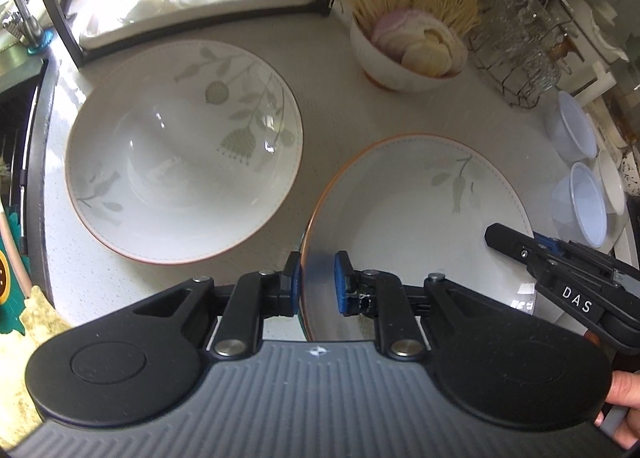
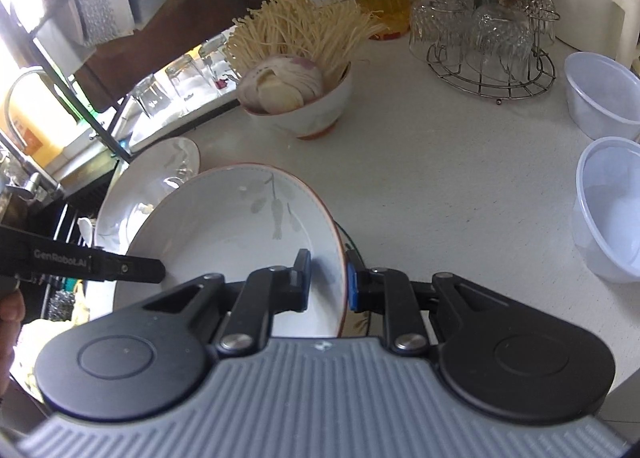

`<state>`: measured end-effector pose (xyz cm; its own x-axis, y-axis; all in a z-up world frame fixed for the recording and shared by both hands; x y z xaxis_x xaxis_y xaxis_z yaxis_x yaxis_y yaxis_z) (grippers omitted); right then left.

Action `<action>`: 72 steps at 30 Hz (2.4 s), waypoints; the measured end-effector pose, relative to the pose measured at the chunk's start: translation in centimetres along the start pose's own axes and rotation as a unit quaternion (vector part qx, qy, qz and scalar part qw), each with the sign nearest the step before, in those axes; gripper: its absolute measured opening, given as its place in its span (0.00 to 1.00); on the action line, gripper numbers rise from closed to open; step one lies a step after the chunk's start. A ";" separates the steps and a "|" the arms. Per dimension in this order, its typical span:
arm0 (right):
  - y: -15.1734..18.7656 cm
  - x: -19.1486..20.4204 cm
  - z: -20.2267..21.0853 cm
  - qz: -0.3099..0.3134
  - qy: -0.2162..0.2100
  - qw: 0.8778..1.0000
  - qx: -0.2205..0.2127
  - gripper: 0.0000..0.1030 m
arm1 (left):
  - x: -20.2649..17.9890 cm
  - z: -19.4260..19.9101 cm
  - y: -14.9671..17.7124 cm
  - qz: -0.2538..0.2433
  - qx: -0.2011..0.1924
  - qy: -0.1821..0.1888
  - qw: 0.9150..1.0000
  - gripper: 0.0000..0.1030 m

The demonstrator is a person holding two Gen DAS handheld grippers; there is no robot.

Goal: Organize plates and bowls
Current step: 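Lift the plate with both grippers and carry it over the floral plate, then lower the plate onto the floral plate and open both grippers, then move both grippers to the other white leaf plate and grasp its rim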

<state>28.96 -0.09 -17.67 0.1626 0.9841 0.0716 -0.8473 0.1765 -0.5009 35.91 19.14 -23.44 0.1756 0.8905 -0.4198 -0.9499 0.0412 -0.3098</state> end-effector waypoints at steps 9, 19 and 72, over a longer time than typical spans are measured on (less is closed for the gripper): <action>0.0 -0.7 -0.8 0.009 0.012 1.000 -0.002 0.22 | -0.8 -1.3 0.1 -0.024 0.022 -0.027 0.999 0.20; 0.2 -1.2 -1.5 -0.004 0.008 1.000 0.003 0.22 | -1.4 -1.9 -0.3 -0.035 0.038 -0.042 0.998 0.20; -5.5 1.2 15.4 0.040 -0.069 0.992 -0.103 0.22 | -7.3 15.7 1.3 0.025 -0.196 -0.002 0.980 0.41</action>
<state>26.03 0.42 -1.52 0.0167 0.9908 0.1340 -0.7311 0.1035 -0.6744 29.34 19.80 -7.38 0.1301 0.8892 -0.4387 -0.7852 -0.1778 -0.5931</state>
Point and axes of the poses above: each gripper's, at about its wrist camera, not at the fingertips, and z roughly against the way its jaws point, x to its left, y to its underside, the point moved 7 cm from there along -z, roughly the way its jaws point, and after that the axes turned 13 degrees about y, right-handed, at the moved point
